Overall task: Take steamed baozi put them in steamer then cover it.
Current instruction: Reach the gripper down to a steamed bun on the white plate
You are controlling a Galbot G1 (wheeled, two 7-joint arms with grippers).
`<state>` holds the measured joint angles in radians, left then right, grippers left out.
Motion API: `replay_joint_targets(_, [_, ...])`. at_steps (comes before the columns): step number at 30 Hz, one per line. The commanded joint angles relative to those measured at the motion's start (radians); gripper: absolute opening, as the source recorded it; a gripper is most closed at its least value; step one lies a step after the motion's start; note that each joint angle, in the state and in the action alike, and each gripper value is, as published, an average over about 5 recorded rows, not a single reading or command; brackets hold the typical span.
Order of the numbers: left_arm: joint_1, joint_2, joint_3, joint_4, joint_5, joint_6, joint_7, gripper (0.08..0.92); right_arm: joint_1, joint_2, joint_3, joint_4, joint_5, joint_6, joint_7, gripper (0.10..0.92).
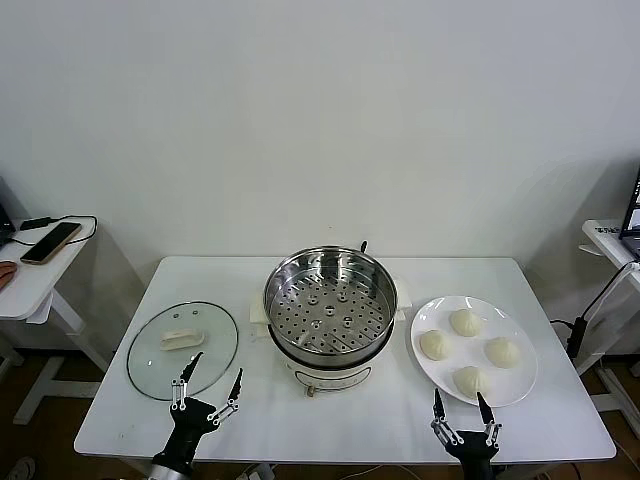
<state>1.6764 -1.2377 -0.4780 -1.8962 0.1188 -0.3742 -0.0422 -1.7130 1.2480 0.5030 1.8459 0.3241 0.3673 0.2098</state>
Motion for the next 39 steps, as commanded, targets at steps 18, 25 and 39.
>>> replay_joint_targets(18, [0.007, 0.015, 0.018, -0.092, -0.017, 0.027, -0.014, 0.823, 0.984, -0.496, -0.295, -0.528, 0.414, -0.385, -0.181, 0.823])
replay_joint_targets(25, [0.001, 0.015, 0.028, -0.097, -0.019, 0.032, -0.018, 0.823, 1.252, -0.636, -0.595, -0.752, 0.336, -0.397, -0.743, 0.823])
replay_joint_targets(39, [0.001, 0.001, 0.021, -0.125, -0.024, 0.051, -0.024, 0.823, 1.727, -0.552, -1.050, -1.059, -0.212, -0.297, -1.489, 0.823])
